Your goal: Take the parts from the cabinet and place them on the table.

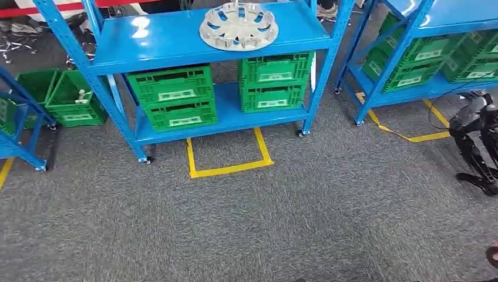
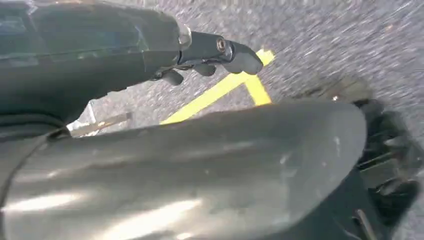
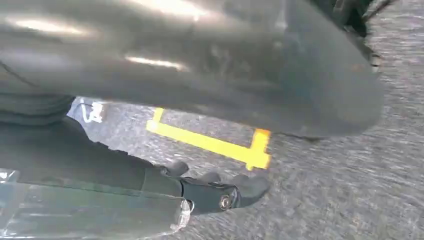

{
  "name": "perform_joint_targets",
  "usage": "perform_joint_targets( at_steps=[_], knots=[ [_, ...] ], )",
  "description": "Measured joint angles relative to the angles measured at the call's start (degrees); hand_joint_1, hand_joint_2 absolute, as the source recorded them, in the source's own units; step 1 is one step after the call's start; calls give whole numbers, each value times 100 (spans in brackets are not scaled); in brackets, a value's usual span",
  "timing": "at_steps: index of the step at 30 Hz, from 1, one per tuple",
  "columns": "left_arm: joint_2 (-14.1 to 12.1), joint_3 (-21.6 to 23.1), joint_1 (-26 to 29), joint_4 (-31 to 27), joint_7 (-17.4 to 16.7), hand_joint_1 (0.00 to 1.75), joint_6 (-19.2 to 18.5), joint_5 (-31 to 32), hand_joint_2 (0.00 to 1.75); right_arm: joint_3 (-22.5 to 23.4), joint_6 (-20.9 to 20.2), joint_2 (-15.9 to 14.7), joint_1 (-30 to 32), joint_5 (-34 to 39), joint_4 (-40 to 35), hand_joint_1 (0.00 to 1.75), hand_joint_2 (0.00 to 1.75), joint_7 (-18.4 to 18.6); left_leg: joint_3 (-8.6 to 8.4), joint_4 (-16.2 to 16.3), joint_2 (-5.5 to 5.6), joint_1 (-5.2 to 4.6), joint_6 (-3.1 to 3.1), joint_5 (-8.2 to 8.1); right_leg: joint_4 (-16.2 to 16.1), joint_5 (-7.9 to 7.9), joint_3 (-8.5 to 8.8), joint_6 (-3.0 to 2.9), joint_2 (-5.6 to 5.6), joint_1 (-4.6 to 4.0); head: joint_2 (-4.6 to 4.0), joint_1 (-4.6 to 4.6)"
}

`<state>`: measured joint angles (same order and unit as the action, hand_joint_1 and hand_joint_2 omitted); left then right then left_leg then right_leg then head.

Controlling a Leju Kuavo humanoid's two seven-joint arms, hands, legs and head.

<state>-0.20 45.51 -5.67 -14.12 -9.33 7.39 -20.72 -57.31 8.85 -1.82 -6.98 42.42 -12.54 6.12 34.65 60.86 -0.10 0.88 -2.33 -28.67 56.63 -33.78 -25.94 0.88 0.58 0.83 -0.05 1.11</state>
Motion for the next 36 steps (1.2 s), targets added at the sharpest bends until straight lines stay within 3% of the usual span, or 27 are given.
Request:
perform_joint_targets(
  at_steps=[1, 2, 4, 5, 7, 9, 10, 11, 13, 14, 15, 16, 17, 18, 19, 20, 21, 22, 24, 25, 26, 29, 30, 31, 32, 34, 36],
  knots=[
    [-2, 7, -18, 0, 2, 0, 0, 0, 0, 2, 0, 5, -12, 4, 0, 0, 0, 0, -15, -29, 5, -7, 114, -90, -12, 8, -14, 17, 1, -8, 0, -6],
    [-4, 13, -6, 0, 2, 0, 0, -2, 0, 2, 0, 5, -12, 2, 0, 0, 0, 2, -6, -36, 1, -18, 153, -118, -42, 8, 22, 24, 0, -7, 0, -92],
    [-13, 24, 22, 4, -9, 0, 2, -2, 0, 0, 0, 5, -7, 0, 0, 0, 0, 2, -80, -81, -2, 17, 235, -168, 11, -6, 3, 56, 1, 7, 0, -109],
    [-18, 24, 31, 4, -7, 0, 2, -2, 0, 0, 0, 9, -6, 0, -2, 0, 0, 2, -152, -105, -10, 11, 266, -187, 258, 0, -79, 78, -21, 6, 0, -153],
    [-18, 26, 12, 2, -4, 0, 2, -2, 0, 0, 0, 15, -32, 0, -2, 0, 0, 2, -226, -119, -51, 3, 330, -251, 1098, -234, -583, 125, -29, 7, 0, -223],
    [-22, 26, 19, 4, -4, 0, 2, -2, 0, 0, 0, 15, -25, 0, 0, 0, 0, 2, -328, -119, -74, -30, 350, -348, 1855, -582, -1153, 123, -30, 4, 0, -293],
    [-24, 28, 27, 4, -7, 0, 2, -2, 0, 0, 0, 13, 0, 0, 0, 0, 0, 2, -399, -120, -74, -49, 363, -396, 1906, -572, -1272, 98, -29, -2, 0, -308],
    [-24, 28, 29, 4, -4, 0, 2, -2, 0, 0, 0, 13, 27, 2, 0, 0, 0, 2, -486, -122, -67, -78, 366, -450, 1737, -395, -1288, 39, -29, -28, 0, -317],
    [-24, 31, 21, 2, -7, 0, 2, -2, 0, -2, 0, 13, 22, 2, 0, 0, 0, 2, -646, -129, -61, -139, 374, -556, 1014, 265, -1165, -144, -27, -118, 0, -358],
    [-15, 33, 19, 2, -7, 0, 2, -2, 0, -2, 0, 11, 15, 2, 0, 0, 0, 2, -675, -148, -62, -145, 385, -612, 547, 704, -1090, -297, -26, -206, 0, -393],
    [18, 37, 2, 2, -9, 0, 2, -4, 0, -2, 0, -20, 16, 2, 2, 0, 0, 4, -734, -150, -51, -170, 362, -642, 595, 527, -1111, -390, -30, -235, 0, -309],
    [2, 39, -6, 2, -9, 0, 2, -4, 0, -5, -4, -11, 13, 0, -5, 0, 0, 7, -701, -164, -27, -129, 329, -662, 462, 424, -1072, -456, -10, -263, 0, -288],
    [20, 46, -9, -9, -11, 0, 2, -13, 0, -5, -2, -9, 27, 0, -5, 0, 0, 7, -709, -198, -19, -105, 291, -678, 404, 551, -1020, -454, -16, -269, 0, -332],
    [35, 59, 8, -9, -15, 0, 0, -22, 0, -5, -2, -15, 46, 0, 0, 0, 0, 13, -780, -106, -18, -104, 249, -582, 285, 555, -968, -455, -11, -290, 0, -334],
    [35, 66, 16, -7, -15, 0, 0, -24, 0, -7, -2, -13, 74, 0, 2, 0, 0, 18, -847, -151, 5, -108, 212, -560, 178, 552, -807, -460, -27, -259, 0, -352],
    [11, 68, 16, -4, -24, 0, 2, -35, 0, -9, -2, 7, 77, 0, -2, 0, 0, 17, -762, 91, -1, -116, 196, -615, 60, 590, -663, -392, -56, -195, 0, -387],
    [13, 68, 7, -9, -22, 0, 2, -37, 0, -7, 4, -11, 63, 0, 6, 0, 0, 17, -646, 355, 33, -135, 175, -677, -13, 584, -570, -395, -57, -185, -2, -352],
    [9, 68, -8, -7, -22, 0, 2, -46, 0, -9, -2, -4, 26, 0, 6, 0, 0, 18, -425, 692, 36, -109, 140, -831, -38, 575, -526, -400, -49, -170, 0, -317],
    [7, 70, -28, -7, -24, 0, 2, -77, 0, -9, -2, 24, -2, 0, 6, 0, 0, 15, 26, 1212, 39, -67, 71, -1180, -37, 502, -481, -335, -34, -138, 0, -284],
    [-2, 70, -20, -4, -22, 0, 5, -90, 0, -9, -2, 26, 6, 0, 4, 0, 0, 13, 175, 1291, 35, -42, 37, -1224, -35, 456, -434, -307, -29, -112, 0, -253],
    [-7, 70, -2, -2, -24, 0, 13, -96, 0, -9, -2, 35, 22, 0, 4, 0, 0, 13, 222, 1175, 26, -18, -4, -1074, -23, 402, -375, -269, -25, -81, 0, -238],
    [-24, 74, 12, 2, -22, 0, 20, -107, 0, -9, -7, 40, 44, 0, 6, 0, 0, 7, -42, -25, -3, 88, -126, -21, 40, 198, -209, -128, -25, -2, 0, -148],
    [-11, 79, 12, 0, -22, 0, 18, -116, 0, -9, -7, 29, 27, 2, 6, 0, 0, 4, 19, 58, 13, 44, -131, -99, 49, 164, -192, -81, -22, -4, -2, -93],
    [-13, 81, -10, 0, -15, 0, 18, -125, 0, -11, -9, 33, 0, 0, 6, 0, 0, 2, 38, -47, -38, 22, 3, -242, 96, 157, -241, -46, -20, -21, 0, -37],
    [-13, 83, 6, 0, -13, 0, 22, -127, 0, -11, -15, 37, -9, 0, 6, 0, 0, -4, 30, 3, -34, 27, 123, -128, 98, 122, -256, -22, -21, -21, 0, -89],
    [-22, 112, 45, 4, -15, 0, 20, -138, 0, -11, -20, 37, 1, 0, 4, 0, 0, -15, -37, -3, -28, 24, 191, -182, 81, 100, -187, 18, -22, -11, 0, -148],
    [-24, 120, 40, 4, -7, 0, 24, -138, 0, -11, -20, 40, -6, 0, 4, 0, 0, -17, -137, -42, -39, 52, 243, -210, 491, 70, -365, 62, -40, -9, 0, -192]
  ],
)
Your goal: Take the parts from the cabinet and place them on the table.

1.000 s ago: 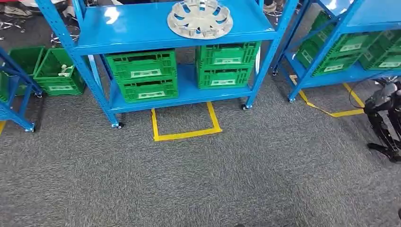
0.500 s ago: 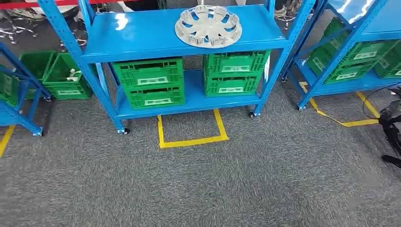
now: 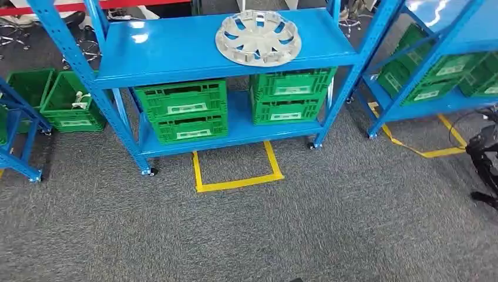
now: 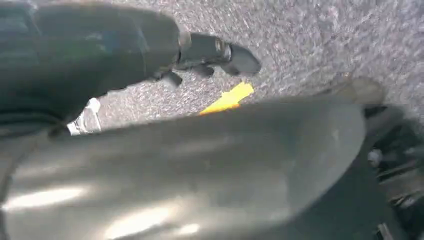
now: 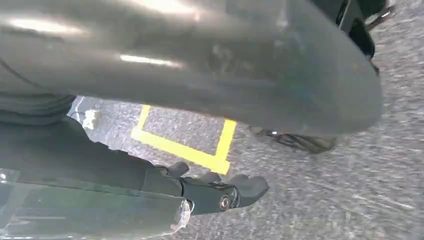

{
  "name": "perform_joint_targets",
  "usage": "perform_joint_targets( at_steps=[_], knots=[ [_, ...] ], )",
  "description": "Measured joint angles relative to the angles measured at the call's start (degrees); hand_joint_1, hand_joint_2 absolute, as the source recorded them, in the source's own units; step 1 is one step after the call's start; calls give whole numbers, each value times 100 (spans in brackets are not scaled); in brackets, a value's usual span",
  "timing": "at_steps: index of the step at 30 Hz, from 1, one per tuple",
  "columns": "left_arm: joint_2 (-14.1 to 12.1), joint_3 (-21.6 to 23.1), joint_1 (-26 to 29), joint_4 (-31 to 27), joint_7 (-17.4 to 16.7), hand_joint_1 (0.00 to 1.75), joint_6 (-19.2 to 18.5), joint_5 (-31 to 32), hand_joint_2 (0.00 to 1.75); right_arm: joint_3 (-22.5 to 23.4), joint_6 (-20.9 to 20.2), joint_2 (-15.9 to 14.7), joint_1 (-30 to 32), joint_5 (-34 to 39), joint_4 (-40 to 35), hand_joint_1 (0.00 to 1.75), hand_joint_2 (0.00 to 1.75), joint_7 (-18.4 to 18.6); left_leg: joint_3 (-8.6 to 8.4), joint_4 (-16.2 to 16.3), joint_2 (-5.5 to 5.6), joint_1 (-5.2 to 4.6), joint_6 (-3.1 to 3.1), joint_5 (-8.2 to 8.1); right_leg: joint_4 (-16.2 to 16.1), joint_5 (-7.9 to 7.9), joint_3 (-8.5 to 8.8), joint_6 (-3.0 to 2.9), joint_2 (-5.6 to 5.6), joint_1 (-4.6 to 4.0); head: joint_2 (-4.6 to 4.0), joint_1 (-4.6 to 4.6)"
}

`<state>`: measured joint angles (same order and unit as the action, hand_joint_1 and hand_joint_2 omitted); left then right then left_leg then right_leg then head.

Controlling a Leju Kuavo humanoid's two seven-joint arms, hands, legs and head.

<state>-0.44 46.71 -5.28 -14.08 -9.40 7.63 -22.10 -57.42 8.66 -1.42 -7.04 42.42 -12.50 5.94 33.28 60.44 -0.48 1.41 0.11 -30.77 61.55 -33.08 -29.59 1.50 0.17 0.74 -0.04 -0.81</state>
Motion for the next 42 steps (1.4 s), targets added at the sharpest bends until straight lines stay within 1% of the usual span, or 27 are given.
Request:
perform_joint_targets(
  at_steps=[2, 4, 5, 6, 7, 8, 9, 10, 11, 13, 15, 17, 19, 20, 21, 23, 24, 25, 26, 27, 28, 29, 33, 37, 38, 40, 42],
  knots=[
    [-2, 2, -25, -2, 2, 0, 0, 0, 0, 2, -4, 9, -24, 0, -4, 0, 0, -7, -65, -22, -22, -14, 54, -62, 929, -313, -567, 38, -2, 2, 0, -87],
    [-9, 7, -24, -2, 0, 0, 0, 0, 0, 0, -7, 9, -5, 0, -4, 0, 0, -13, -147, -22, -23, -42, 74, -140, 1472, -567, -991, 24, -2, -1, 0, -144],
    [-13, 13, -14, 0, 0, 0, 0, 0, 0, 0, -7, 9, 18, 0, -4, 0, 0, -13, -209, -23, -17, -57, 77, -185, 1434, -485, -1038, -6, -1, -12, 0, -164],
    [-17, 18, -6, 0, 0, 0, 0, 0, 0, 0, -7, 9, 31, 0, -4, 0, 0, -13, -280, -25, -8, -77, 79, -232, 1202, -249, -994, -53, -2, -32, 0, -181],
    [-17, 24, -11, 0, 0, 0, 0, 0, 0, 0, -7, 9, 25, 0, -4, 0, 0, -13, -357, -29, 3, -101, 76, -276, 782, 104, -884, -128, 2, -65, 0, -222],
    [-15, 30, -21, -2, 0, 0, 0, 0, 0, 0, -7, 9, 18, 0, -4, 0, 0, -13, -422, -41, 3, -118, 77, -316, 324, 465, -763, -232, 2, -109, 0, -251],
    [0, 37, -16, -2, 0, 0, 0, 0, 0, 0, -7, 2, 15, 0, -4, 0, 0, -13, -431, -74, 3, -92, 80, -346, 60, 633, -677, -363, -3, -181, 0, -256],
    [11, 39, -47, -2, 0, 0, 2, 0, 0, 0, -7, -20, 14, 2, -4, 0, 0, -13, -452, -89, 25, -108, 55, -352, 73, 460, -732, -397, -8, -203, -2, -166],
    [7, 39, -52, -6, 2, 0, 2, 0, 0, 0, -11, -11, 10, 0, -9, 0, 0, -15, -418, -115, 31, -76, 15, -351, -179, 468, -640, -442, -11, -229, 0, -211],
    [31, 48, -27, -9, 2, 0, -7, -2, 0, 0, -9, -11, 41, 9, -2, 0, 0, -17, -533, -105, 36, -65, -91, -262, -301, 517, -558, -452, -16, -239, 0, -273],
    [26, 50, -28, -7, 0, 0, -2, 0, 0, 0, -11, -17, 56, 9, 0, 0, 0, -20, -579, -2, 54, -93, -128, -340, -524, 568, -267, -403, -33, -171, 0, -265],
    [22, 50, -65, -7, 4, 0, -2, 0, 0, 0, -9, -18, 1, 9, -2, 0, 0, -20, -205, 603, 72, -86, -156, -625, -576, 557, -189, -415, -21, -149, 0, -194],
    [17, 50, -71, -7, 4, 0, -2, 0, 0, -2, -15, 2, -5, 9, -4, 0, 0, -20, 317, 1283, 71, -76, -208, -945, -567, 492, -149, -402, -18, -137, 0, -131],
    [11, 50, -56, -7, 4, 0, -2, 0, 0, -2, -15, 4, 6, 9, -4, 0, 0, -20, 437, 1346, 67, -72, -234, -892, -559, 459, -116, -391, -17, -130, 0, -111],
    [2, 50, -34, -4, 4, 0, -2, -2, 0, -2, -20, 11, 29, 9, -5, 0, 0, -20, 447, 1192, 63, -66, -243, -674, -545, 419, -72, -370, -12, -117, 0, -88],
    [-11, 50, -26, -2, 6, 0, -2, 0, 0, -2, -24, 15, 34, 11, -4, 0, 0, -20, 202, 353, 51, -40, -231, 36, -500, 328, 28, -310, -9, -89, 0, -35],
    [-13, 50, -30, -2, 24, 0, -2, 0, 0, -2, -26, 15, 24, 11, -4, 0, 0, -20, 75, -4, 46, -36, -218, 249, -466, 264, 56, -273, -13, -74, 0, 2],
    [-11, 50, -35, -4, 35, 0, -2, -2, 0, -2, -24, 11, -2, 13, -2, 0, 0, -20, 128, -14, 40, -72, -218, 80, -435, 244, 57, -242, -4, -88, 0, 53],
    [-13, 50, -50, -4, 50, 0, 0, -4, 0, 0, -28, 13, -18, 15, -4, 0, 0, -22, 120, -26, 20, -79, -132, 38, -399, 223, -18, -205, -1, -95, 0, 99],
    [-13, 50, -32, -7, 70, 0, 6, -9, 0, -2, -33, 17, -12, 15, -7, 0, 175, -20, 139, -25, 28, -82, -64, 149, -382, 190, -6, -164, -8, -93, 0, 34],
    [-18, 50, -17, -4, 79, 0, 9, -20, 0, -2, -33, 17, 4, 17, -7, 0, 175, -22, 120, -47, 34, -80, -35, 139, -385, 168, 7, -150, -17, -90, 0, 20],
    [-22, 52, -11, 0, 79, 0, 9, -24, 0, -2, -33, 17, 13, 22, -4, 0, 175, -24, 113, -44, 39, -88, -57, 152, -391, 187, 0, -293, -15, -93, 0, 33],
    [-24, 52, -31, -2, 87, 0, 11, -61, 0, -4, -11, 22, -8, 17, -4, 0, 175, -9, 105, -54, 51, -106, -11, 121, -431, 161, 39, -319, -22, -83, 0, -4],
    [-22, 77, -31, -2, 74, 0, 11, -107, 0, -11, 127, 22, -4, 9, -2, 0, 175, 176, 80, -54, 51, -112, 29, 96, -476, 150, 74, -300, -25, -80, 0, -9],
    [-22, 94, -32, -2, 70, 0, 11, -107, 0, -11, 140, 22, -6, 7, -2, 0, 175, 210, 74, -53, 51, -115, 42, 88, -487, 149, 84, -271, -25, -78, 0, -9],
    [-22, 98, -36, -2, 66, 0, 11, -118, 0, -13, 179, 22, -10, 9, -2, 0, 175, 234, 71, -53, 51, -114, 44, 86, -514, 155, 98, -151, -24, -73, 0, -4],
    [-22, 101, -38, -2, 61, 0, 11, -133, 0, -13, 216, 22, -8, 18, -2, 0, 175, 223, 70, -53, 52, -113, 44, 86, -518, 152, 100, -125, -24, -73, 0, -11]
  ],
)
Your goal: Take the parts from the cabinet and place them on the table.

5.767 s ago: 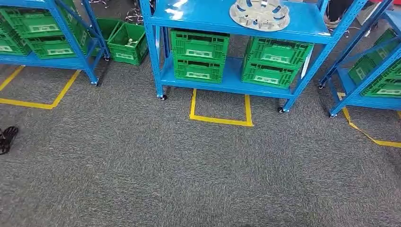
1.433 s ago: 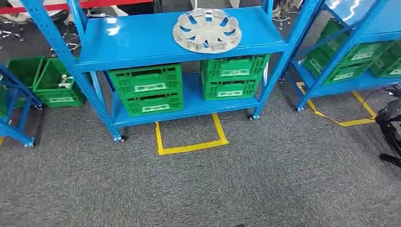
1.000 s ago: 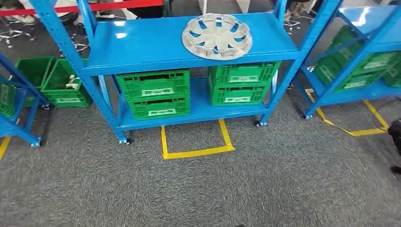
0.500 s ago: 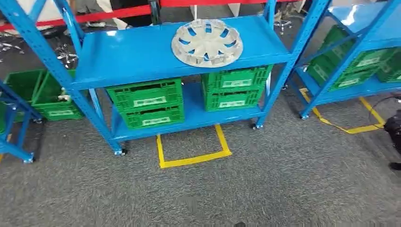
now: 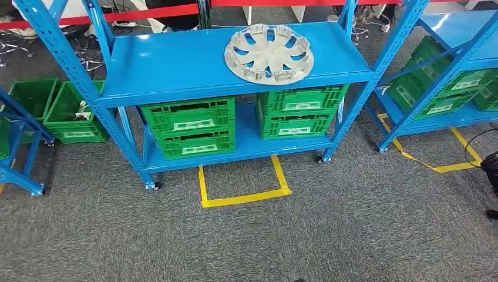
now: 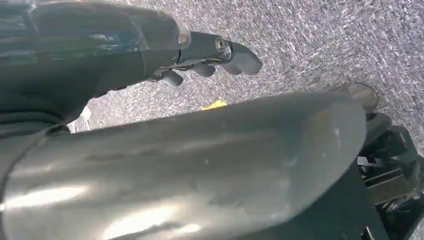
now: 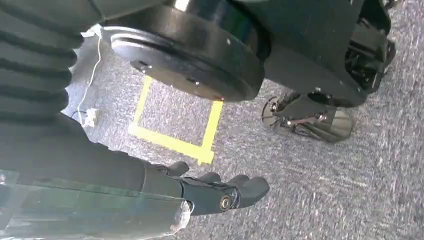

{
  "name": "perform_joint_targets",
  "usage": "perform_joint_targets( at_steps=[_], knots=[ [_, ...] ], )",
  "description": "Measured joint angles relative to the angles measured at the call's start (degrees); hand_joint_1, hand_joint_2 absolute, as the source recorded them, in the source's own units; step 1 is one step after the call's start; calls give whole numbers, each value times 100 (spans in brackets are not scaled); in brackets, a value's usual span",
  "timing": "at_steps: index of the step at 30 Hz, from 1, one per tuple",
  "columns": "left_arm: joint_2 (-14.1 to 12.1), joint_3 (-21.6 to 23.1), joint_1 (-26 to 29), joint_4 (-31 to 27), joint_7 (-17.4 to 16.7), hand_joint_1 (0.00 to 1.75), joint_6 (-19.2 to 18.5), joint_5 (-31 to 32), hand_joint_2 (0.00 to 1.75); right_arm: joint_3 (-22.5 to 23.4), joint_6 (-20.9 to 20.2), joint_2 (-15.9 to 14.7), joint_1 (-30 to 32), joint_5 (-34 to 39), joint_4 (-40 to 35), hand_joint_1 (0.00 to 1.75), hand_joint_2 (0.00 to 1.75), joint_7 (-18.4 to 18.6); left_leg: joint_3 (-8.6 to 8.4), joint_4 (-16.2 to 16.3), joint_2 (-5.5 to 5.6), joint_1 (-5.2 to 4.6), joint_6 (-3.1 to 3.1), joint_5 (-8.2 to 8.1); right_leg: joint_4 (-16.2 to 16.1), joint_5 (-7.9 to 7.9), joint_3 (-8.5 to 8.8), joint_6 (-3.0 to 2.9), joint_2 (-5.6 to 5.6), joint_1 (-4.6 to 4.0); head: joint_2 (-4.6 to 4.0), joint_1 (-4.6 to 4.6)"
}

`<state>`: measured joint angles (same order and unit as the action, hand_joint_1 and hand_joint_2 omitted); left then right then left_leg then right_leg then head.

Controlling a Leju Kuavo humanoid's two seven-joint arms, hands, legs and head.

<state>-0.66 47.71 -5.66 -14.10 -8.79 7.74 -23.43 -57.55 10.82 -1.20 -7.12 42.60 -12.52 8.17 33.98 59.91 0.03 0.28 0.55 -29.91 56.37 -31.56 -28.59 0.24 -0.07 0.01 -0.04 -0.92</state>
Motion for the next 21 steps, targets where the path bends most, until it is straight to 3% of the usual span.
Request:
perform_joint_targets(
  at_steps=[3, 14, 15, 21],
  knots=[
    [-2, 39, 0, 0, 0, 0, 2, -26, 0, 2, -29, 0, 0, 20, -2, 0, 175, -72, -4, 0, 2, 2, 0, 0, 0, 3, 0, 28, 0, -1, 0, 9],
    [-2, 92, 0, 0, 9, 0, 2, -39, 0, 2, -123, 0, 1, 57, -2, 0, 175, -100, -25, -20, 2, 7, -4, 3, 3, 3, 4, 33, 0, -4, 0, 24],
    [-2, 92, 0, 0, 15, 0, 0, -41, 175, 2, -133, 0, 1, 57, -2, 0, 175, -100, -25, -21, 3, 8, -4, 3, 4, 2, 4, 33, 0, -4, 0, 24],
    [-2, 94, 0, 0, 44, 0, 2, -87, 175, 2, -181, 0, -1, 63, -2, 0, 175, -98, -26, -27, 3, 8, -4, 3, 3, 0, 4, 31, 0, -4, 0, 22]
  ],
)
